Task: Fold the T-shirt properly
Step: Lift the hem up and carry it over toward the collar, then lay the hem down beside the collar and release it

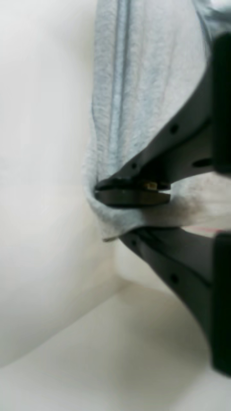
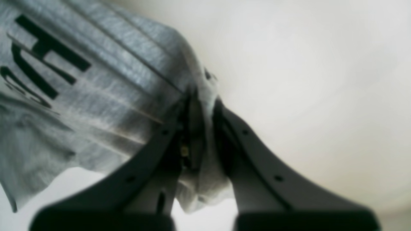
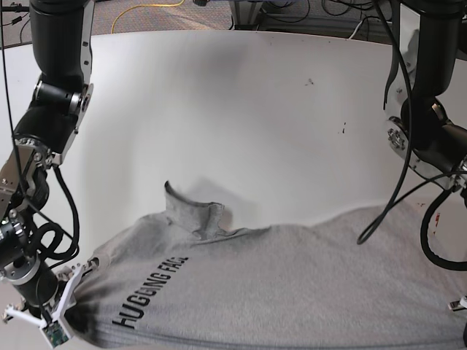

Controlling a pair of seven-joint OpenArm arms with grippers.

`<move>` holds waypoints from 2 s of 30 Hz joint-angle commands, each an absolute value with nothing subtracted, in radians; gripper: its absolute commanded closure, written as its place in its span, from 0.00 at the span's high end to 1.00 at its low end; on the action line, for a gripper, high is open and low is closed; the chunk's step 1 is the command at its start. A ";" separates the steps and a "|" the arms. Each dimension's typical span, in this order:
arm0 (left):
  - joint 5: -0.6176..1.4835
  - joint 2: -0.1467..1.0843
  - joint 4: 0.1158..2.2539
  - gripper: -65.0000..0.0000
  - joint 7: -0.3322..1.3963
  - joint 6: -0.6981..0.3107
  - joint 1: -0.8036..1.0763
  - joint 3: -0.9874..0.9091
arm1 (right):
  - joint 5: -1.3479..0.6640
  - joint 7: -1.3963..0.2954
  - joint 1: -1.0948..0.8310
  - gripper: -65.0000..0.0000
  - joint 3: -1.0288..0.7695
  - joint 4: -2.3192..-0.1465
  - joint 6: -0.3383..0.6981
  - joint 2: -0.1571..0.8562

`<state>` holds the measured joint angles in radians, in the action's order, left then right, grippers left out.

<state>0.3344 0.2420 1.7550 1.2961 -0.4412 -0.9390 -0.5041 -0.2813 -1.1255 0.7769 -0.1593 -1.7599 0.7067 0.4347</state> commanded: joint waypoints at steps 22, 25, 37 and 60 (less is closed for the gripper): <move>0.321 0.263 1.827 0.00 1.299 -0.433 -0.957 -0.492 | -0.248 -1.187 0.905 0.00 -0.153 -1.870 0.698 0.550; 0.321 0.263 1.868 0.00 1.299 -0.435 -0.865 -0.492 | -0.248 -1.187 0.777 0.00 -0.211 -1.931 0.698 0.547; 0.470 0.266 1.931 0.00 1.297 -0.437 -0.458 -0.624 | -0.255 -1.182 0.234 0.00 -0.464 -2.022 0.698 0.375; 0.680 0.308 1.928 0.00 1.293 -0.437 0.191 -0.763 | -0.248 -1.179 -0.234 0.00 -0.526 -2.017 0.698 0.226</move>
<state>0.6968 0.2836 1.9141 1.3209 -0.4419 0.1764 -0.7544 -0.2813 -1.1835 -0.2203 -0.5121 -2.0014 0.7078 0.2081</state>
